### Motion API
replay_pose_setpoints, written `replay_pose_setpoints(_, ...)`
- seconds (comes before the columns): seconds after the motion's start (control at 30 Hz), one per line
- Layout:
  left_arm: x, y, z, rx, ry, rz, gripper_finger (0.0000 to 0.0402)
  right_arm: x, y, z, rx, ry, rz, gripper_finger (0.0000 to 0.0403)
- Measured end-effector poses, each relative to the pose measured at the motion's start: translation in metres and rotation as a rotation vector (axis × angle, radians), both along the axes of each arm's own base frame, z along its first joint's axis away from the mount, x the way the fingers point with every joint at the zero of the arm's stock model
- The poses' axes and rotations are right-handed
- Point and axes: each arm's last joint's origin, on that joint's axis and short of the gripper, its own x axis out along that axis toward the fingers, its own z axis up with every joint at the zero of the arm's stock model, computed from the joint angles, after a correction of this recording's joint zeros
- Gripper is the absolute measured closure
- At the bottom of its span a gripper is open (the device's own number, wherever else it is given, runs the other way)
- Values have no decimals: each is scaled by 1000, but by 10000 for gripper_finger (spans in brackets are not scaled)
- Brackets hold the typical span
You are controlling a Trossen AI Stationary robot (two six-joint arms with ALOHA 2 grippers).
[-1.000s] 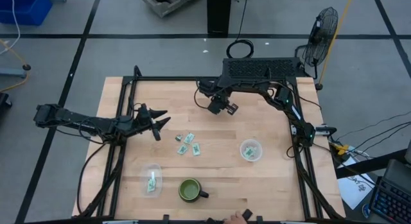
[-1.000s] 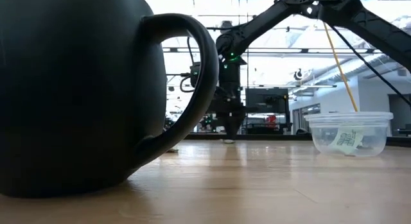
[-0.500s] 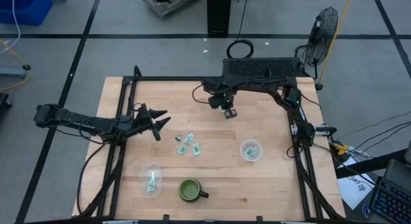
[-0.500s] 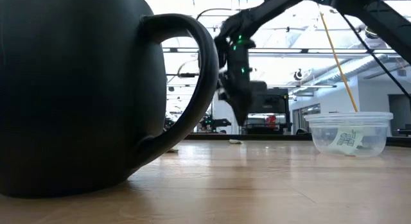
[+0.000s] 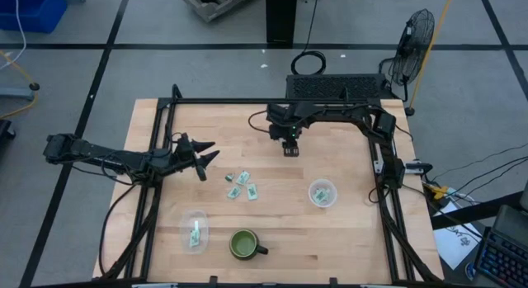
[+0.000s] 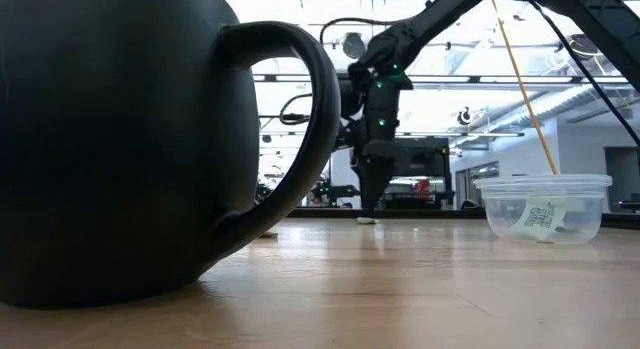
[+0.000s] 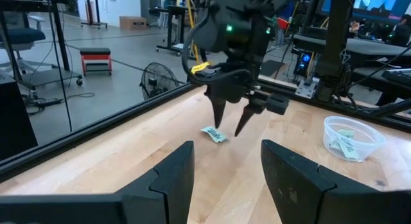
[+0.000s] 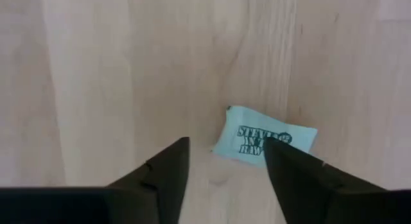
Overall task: Pick and place Stevia / Truvia into bins
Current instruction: Put the white stevia packet into the circular transparent container
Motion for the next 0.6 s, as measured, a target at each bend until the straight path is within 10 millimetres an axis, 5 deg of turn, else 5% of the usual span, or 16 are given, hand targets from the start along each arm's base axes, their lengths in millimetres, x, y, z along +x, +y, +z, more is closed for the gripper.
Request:
replay_pose_setpoints(0.27, 0, 0, 0, 0, 0, 0, 218, -3, 0, -17, -22, -32, 5, 173)
replay_pose_setpoints(0.6, 0, 0, 0, 0, 0, 0, 218, -13, 2, -34, -70, -6, -18, 226)
